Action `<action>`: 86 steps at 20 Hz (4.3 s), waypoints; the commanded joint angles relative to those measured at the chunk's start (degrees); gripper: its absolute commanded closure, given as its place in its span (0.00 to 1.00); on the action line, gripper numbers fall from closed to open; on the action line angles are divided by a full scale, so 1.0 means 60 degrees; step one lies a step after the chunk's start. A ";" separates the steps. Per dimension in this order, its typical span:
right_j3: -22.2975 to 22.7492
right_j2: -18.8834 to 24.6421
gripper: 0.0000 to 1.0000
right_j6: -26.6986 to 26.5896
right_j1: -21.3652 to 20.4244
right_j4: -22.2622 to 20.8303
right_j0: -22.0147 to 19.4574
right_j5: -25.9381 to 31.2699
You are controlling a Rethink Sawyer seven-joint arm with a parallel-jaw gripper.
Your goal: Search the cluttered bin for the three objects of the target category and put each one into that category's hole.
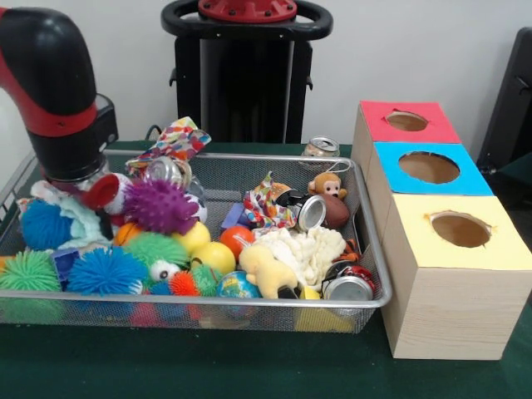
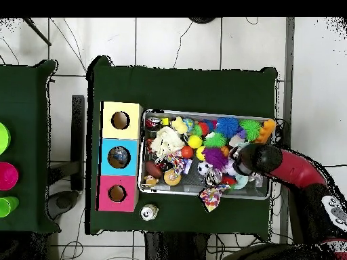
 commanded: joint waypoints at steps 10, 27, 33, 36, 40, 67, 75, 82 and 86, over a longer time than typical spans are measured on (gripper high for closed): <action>0.2473 0.0933 0.00 0.2210 0.0655 0.1881 0.1073 -0.1871; 0.2909 0.0546 0.00 0.2180 0.0356 0.3260 0.1729 -0.1974; 0.3090 0.0427 0.00 0.2309 0.0277 0.3808 0.2034 -0.2103; 0.3151 0.0390 0.00 0.2276 0.0249 0.4078 0.2138 -0.2131; 0.3288 0.0291 0.00 0.2343 0.0148 0.4459 0.2364 -0.2190; 0.3982 -0.0150 0.00 0.1823 -0.0471 0.5976 0.3146 -0.2108; 0.4031 -0.0140 0.00 0.1800 -0.0463 0.6207 0.3194 -0.2026; 0.4059 -0.0192 0.00 0.1881 -0.0515 0.6415 0.3346 -0.1953; 0.4008 -0.0331 0.00 0.1925 -0.0574 0.6502 0.3506 -0.1810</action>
